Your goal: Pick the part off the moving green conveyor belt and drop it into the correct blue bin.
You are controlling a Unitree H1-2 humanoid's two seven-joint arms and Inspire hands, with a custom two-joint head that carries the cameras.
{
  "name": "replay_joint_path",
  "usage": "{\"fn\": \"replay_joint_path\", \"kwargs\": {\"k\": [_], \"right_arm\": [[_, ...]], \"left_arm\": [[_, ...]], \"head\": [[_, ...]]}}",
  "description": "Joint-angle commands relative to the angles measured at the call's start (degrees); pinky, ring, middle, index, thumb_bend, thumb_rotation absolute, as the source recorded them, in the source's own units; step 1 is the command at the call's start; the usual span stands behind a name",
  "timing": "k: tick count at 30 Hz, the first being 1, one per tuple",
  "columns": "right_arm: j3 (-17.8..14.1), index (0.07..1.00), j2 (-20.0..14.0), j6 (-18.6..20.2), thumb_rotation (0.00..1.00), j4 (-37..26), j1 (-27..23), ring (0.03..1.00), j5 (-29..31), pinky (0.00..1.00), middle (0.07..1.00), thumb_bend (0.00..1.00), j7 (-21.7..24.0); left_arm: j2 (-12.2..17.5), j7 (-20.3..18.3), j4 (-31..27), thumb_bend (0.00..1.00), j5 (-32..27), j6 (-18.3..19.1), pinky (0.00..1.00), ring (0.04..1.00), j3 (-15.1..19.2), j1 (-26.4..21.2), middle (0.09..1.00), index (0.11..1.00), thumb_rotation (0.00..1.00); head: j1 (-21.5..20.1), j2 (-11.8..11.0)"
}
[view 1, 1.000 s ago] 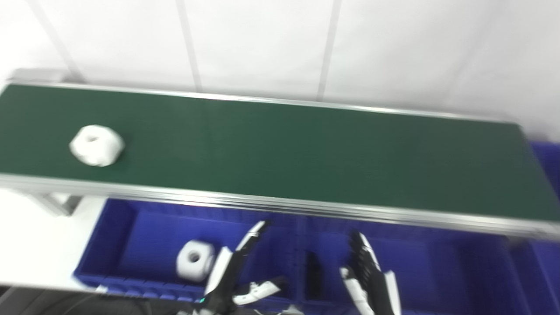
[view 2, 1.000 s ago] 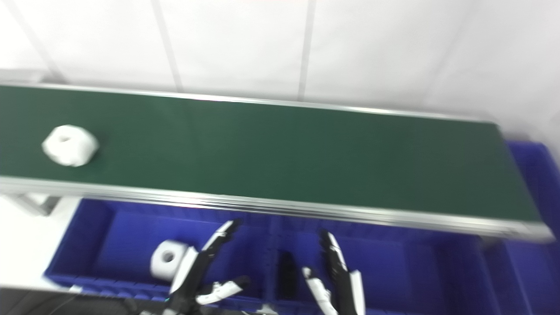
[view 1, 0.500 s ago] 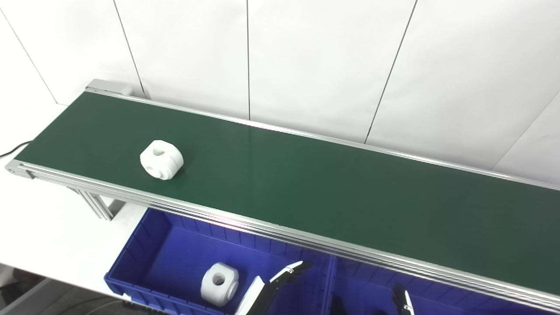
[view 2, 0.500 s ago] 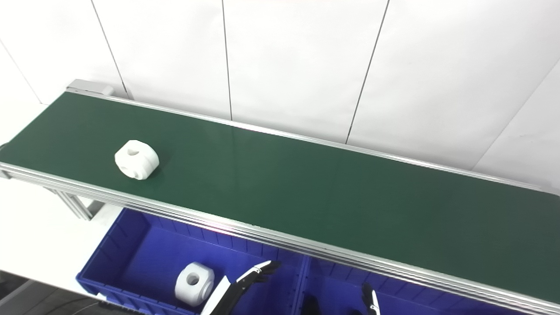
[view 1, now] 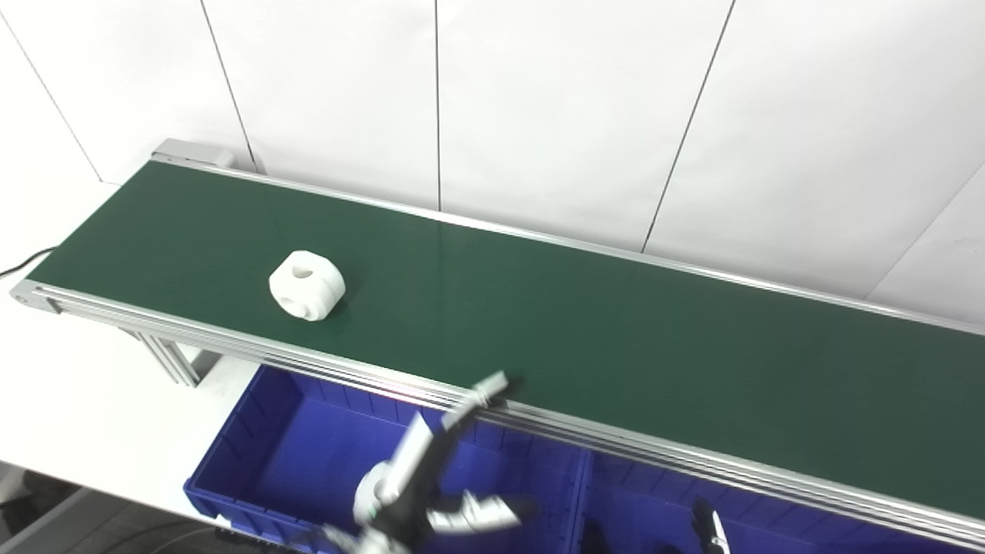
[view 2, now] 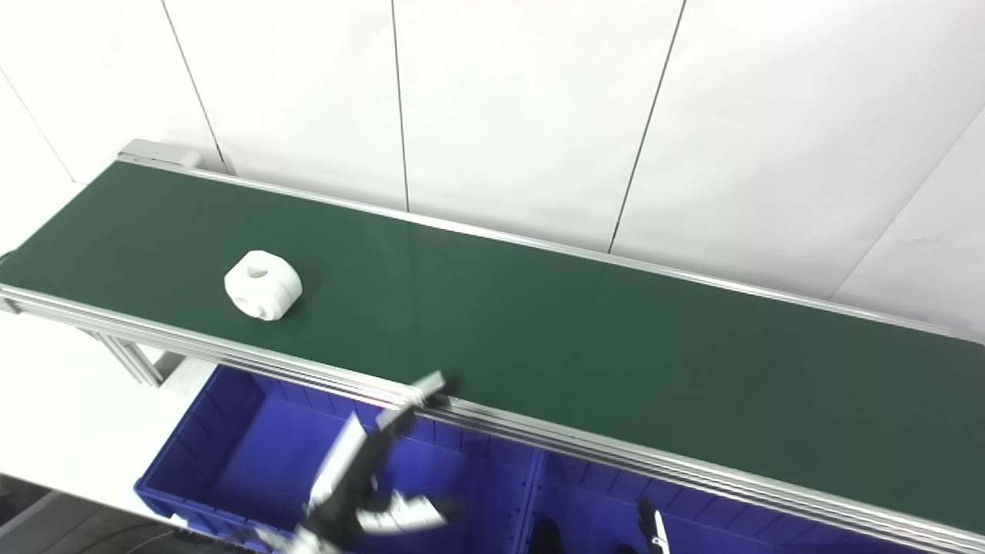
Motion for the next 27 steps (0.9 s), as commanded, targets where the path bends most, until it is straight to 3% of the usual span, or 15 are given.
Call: {"fn": "replay_joint_path", "kwargs": {"k": [1,4,11,14,22,27], "right_arm": [[0.59,0.951,0.39,-3.31,1.0,-1.21,-0.67,0.949,-0.25,0.97,0.946,0.6,-1.81],[1.08,0.951,0.42,-3.31,1.0,-1.25,-0.83,0.95,0.22,0.98,0.951,0.6,-1.94],[1.69,0.936,0.39,-3.31,1.0,-1.67,-0.65,0.925,-2.34,0.94,0.928,0.6,-4.19],[2.1,0.929,0.37,-3.31,1.0,-1.72,-0.81,0.917,-2.44,0.93,0.923,0.61,-4.71],[2.01,0.928,0.41,-3.31,1.0,-1.28,-1.14,0.912,-1.81,0.93,0.911,0.62,-4.53],[1.68,0.928,0.3,-3.31,0.99,-1.36,-1.22,0.911,-0.9,0.92,0.91,0.65,-3.29]], "left_arm": [[0.65,-3.98,-3.48,0.69,0.49,1.75,0.82,0.887,3.61,-1.64,0.91,0.9,0.61],[1.4,-9.24,-5.98,0.68,1.81,6.64,0.85,0.902,8.72,-3.39,0.919,0.911,0.67],[1.66,-18.08,-6.78,0.65,2.36,12.01,0.88,0.921,16.05,-7.91,0.93,0.93,0.63],[2.82,-21.44,-5.94,0.64,4.28,13.91,0.89,0.936,17.89,-10.24,0.947,0.95,0.64],[4.93,-27.87,-5.02,0.65,7.75,17.9,0.91,0.967,20.15,-13.26,0.995,0.989,0.51],[9.22,-31.54,1.18,0.67,10.21,21.15,0.9,0.959,22.63,-19.45,0.984,0.98,0.43]], "head": [[-0.37,0.05],[-0.94,0.23],[-3.48,1.89],[-3.96,2.14],[-4.67,2.64],[-4.44,2.56]]}}
